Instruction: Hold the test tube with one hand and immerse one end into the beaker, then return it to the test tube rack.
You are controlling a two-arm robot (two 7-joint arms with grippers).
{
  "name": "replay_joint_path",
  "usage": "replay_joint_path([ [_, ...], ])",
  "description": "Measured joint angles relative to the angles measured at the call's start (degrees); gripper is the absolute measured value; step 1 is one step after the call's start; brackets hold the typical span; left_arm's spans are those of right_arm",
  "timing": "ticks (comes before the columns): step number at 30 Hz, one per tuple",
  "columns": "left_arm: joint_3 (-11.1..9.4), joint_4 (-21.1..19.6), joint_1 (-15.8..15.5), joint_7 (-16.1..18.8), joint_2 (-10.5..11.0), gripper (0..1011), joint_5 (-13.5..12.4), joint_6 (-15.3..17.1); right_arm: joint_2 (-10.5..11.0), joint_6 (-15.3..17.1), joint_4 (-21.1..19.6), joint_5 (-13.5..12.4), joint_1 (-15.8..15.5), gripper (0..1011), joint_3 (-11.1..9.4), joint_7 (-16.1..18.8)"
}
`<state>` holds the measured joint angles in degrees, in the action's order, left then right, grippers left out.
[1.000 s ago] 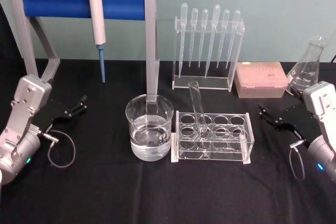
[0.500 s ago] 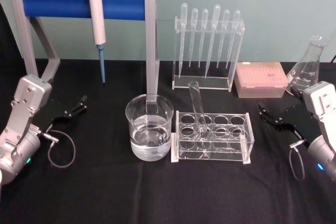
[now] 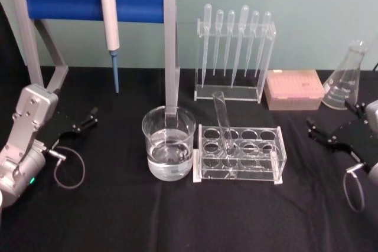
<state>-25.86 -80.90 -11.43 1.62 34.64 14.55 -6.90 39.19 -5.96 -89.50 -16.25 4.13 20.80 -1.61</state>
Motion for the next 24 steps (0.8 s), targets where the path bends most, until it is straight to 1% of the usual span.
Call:
replay_joint_path([
  [2,0.0,0.0,0.0,0.0,0.0,1000,0.0,0.0,1.0,0.4,-2.1,-1.8,-1.4,1003,-1.0,1.5],
  [3,0.0,0.0,0.0,0.0,0.0,1000,0.0,0.0,2.2,0.9,-4.3,-4.5,-2.9,1003,-2.2,3.8],
  [5,0.0,0.0,0.0,0.0,0.0,1000,0.0,0.0,3.2,1.3,-6.5,-6.7,-4.1,1003,-3.0,6.1],
  [6,0.0,0.0,0.0,0.0,0.0,1000,0.0,0.0,4.0,1.8,-8.3,-8.6,-4.8,1003,-3.5,8.5],
  [9,0.0,0.0,0.0,0.0,0.0,1000,0.0,0.0,4.6,2.5,-10.3,-10.7,-5.3,1003,-3.7,11.7],
  [10,0.0,0.0,0.0,0.0,0.0,1000,0.0,0.0,4.7,3.2,-11.4,-11.8,-5.2,1003,-3.4,13.7],
  [11,0.0,0.0,0.0,0.0,0.0,1000,0.0,0.0,4.6,3.6,-11.8,-12.3,-5.0,1003,-3.1,14.7],
  [12,0.0,0.0,0.0,0.0,0.0,1000,0.0,0.0,4.5,3.9,-12.1,-12.6,-4.6,1003,-2.8,15.5],
  [13,0.0,0.0,0.0,0.0,0.0,1000,0.0,0.0,4.0,4.6,-12.4,-12.8,-3.9,1003,-2.1,17.0],
  [17,0.0,0.0,0.0,0.0,0.0,1000,0.0,0.0,2.6,6.3,-12.3,-12.9,-1.6,1003,-0.1,19.6],
  [18,0.0,0.0,0.0,0.0,0.0,1000,0.0,0.0,1.7,7.0,-11.9,-12.5,-0.3,1002,0.9,20.7],
  [19,0.0,0.0,0.0,0.0,0.0,1000,0.0,0.0,1.3,7.4,-11.7,-12.1,0.4,1003,1.4,21.2],
  [20,0.0,0.0,0.0,0.0,0.0,1000,0.0,0.0,0.3,8.1,-11.1,-11.4,1.9,1003,2.5,22.0],
  [23,0.0,0.0,0.0,0.0,0.0,1000,0.0,0.0,-1.2,9.1,-9.9,-10.3,4.1,1003,4.1,23.1],
  [24,0.0,0.0,0.0,0.0,0.0,1000,0.0,0.0,-2.3,9.8,-8.9,-9.7,5.5,1003,4.9,23.7],
])
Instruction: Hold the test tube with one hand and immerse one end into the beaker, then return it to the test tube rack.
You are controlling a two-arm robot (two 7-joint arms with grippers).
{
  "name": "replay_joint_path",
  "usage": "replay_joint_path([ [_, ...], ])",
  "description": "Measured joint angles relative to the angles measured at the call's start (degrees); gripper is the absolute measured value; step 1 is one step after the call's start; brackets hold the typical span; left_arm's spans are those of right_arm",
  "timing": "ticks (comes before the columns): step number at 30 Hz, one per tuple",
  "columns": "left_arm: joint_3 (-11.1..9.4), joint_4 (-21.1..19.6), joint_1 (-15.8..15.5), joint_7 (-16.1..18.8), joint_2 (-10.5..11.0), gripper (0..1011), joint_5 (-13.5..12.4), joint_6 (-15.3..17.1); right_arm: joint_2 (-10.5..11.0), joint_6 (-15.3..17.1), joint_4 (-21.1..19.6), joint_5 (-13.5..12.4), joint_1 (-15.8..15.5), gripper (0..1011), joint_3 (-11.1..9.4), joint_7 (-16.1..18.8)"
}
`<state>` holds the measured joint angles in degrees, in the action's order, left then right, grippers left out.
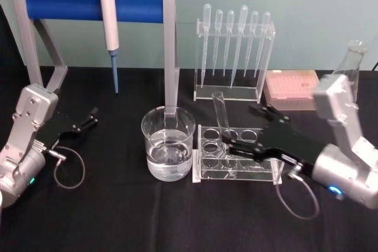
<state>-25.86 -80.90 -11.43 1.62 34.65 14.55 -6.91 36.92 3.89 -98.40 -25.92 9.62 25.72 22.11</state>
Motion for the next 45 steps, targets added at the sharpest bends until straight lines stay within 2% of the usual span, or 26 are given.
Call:
replay_joint_path([
  [7,0.0,0.0,0.0,0.0,0.0,1000,0.0,0.0,-4.5,2.9,4.3,2.6,5.4,1003,2.8,2.2],
  [14,0.0,0.0,0.0,0.0,0.0,1000,0.0,0.0,-6.0,4.0,6.2,4.7,7.7,964,3.6,3.4],
  [18,0.0,0.0,0.0,0.0,0.0,1000,0.0,0.0,-6.6,5.0,6.8,5.4,8.4,862,3.7,3.9],
  [24,0.0,0.0,0.0,0.0,0.0,1000,0.0,0.0,-7.5,6.0,7.2,5.7,8.6,692,3.4,4.5],
  [26,0.0,0.0,0.0,0.0,0.0,1000,0.0,0.0,-7.8,6.3,7.3,5.7,8.5,594,3.2,4.6],
  [38,0.0,0.0,0.0,0.0,0.0,1000,0.0,0.0,-8.5,6.5,6.2,5.2,6.4,238,1.1,3.8],
  [45,0.0,0.0,0.0,0.0,0.0,1000,0.0,0.0,-8.6,6.2,3.3,3.2,4.4,227,-1.3,2.8],
])
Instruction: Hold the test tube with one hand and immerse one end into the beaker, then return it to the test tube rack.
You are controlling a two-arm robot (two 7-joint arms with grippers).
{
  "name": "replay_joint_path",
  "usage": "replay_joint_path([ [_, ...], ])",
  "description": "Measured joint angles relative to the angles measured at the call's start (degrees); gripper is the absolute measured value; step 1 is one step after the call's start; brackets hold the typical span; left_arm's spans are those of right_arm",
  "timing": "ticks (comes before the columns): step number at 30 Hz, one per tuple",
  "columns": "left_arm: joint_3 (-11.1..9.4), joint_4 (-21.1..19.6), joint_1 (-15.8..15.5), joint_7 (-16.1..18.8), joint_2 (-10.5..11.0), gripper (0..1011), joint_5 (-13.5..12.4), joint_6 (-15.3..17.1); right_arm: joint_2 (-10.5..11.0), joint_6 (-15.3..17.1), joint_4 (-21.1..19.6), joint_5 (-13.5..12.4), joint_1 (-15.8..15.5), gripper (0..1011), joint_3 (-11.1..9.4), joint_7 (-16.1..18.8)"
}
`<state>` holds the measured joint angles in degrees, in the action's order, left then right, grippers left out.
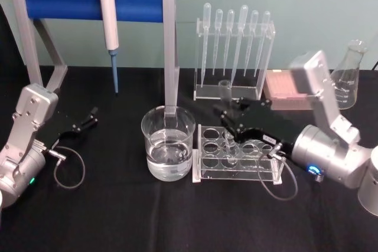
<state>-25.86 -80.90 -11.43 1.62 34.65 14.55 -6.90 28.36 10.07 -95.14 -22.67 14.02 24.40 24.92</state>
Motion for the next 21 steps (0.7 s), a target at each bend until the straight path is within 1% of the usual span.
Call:
replay_joint_path([
  [3,0.0,0.0,0.0,0.0,0.0,1000,0.0,0.0,-0.2,-0.4,-3.0,-2.2,-1.7,227,-2.2,-1.1],
  [7,0.0,0.0,0.0,0.0,0.0,1000,0.0,0.0,-0.6,-0.6,-5.5,-4.1,-2.9,227,-3.9,-2.4],
  [10,0.0,0.0,0.0,0.0,0.0,1000,0.0,0.0,-0.7,-0.8,-7.2,-4.9,-3.4,227,-4.7,-3.4],
  [15,0.0,0.0,0.0,0.0,0.0,1000,0.0,0.0,-1.0,-1.0,-7.8,-5.1,-3.9,227,-5.1,-4.6],
  [21,0.0,0.0,0.0,0.0,0.0,1000,0.0,0.0,-0.9,-1.0,-7.9,-5.1,-3.9,227,-5.1,-4.6],
])
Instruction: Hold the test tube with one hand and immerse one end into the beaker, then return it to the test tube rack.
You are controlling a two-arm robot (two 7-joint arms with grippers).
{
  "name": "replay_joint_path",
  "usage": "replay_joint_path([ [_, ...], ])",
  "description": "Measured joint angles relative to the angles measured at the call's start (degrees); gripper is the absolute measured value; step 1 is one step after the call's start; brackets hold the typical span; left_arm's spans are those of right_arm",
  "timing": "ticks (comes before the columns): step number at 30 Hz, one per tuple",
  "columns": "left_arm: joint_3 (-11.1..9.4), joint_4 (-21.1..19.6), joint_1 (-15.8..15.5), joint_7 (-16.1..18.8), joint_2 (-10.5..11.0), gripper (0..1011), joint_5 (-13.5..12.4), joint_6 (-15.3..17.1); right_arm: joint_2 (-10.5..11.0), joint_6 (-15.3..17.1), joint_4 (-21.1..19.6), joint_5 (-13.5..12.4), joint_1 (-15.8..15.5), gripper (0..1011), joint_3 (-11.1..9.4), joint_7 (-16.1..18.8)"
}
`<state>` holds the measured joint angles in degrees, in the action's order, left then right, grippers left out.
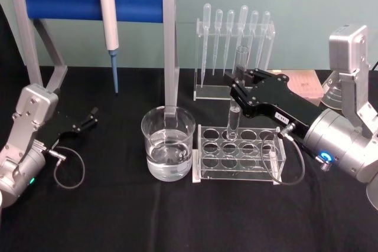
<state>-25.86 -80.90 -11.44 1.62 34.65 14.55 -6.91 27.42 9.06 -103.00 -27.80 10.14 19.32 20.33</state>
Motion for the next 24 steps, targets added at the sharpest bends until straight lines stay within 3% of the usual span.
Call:
replay_joint_path([
  [24,0.0,0.0,0.0,0.0,0.0,1000,0.0,0.0,0.1,0.0,-0.1,0.0,0.1,227,0.1,0.2],
])
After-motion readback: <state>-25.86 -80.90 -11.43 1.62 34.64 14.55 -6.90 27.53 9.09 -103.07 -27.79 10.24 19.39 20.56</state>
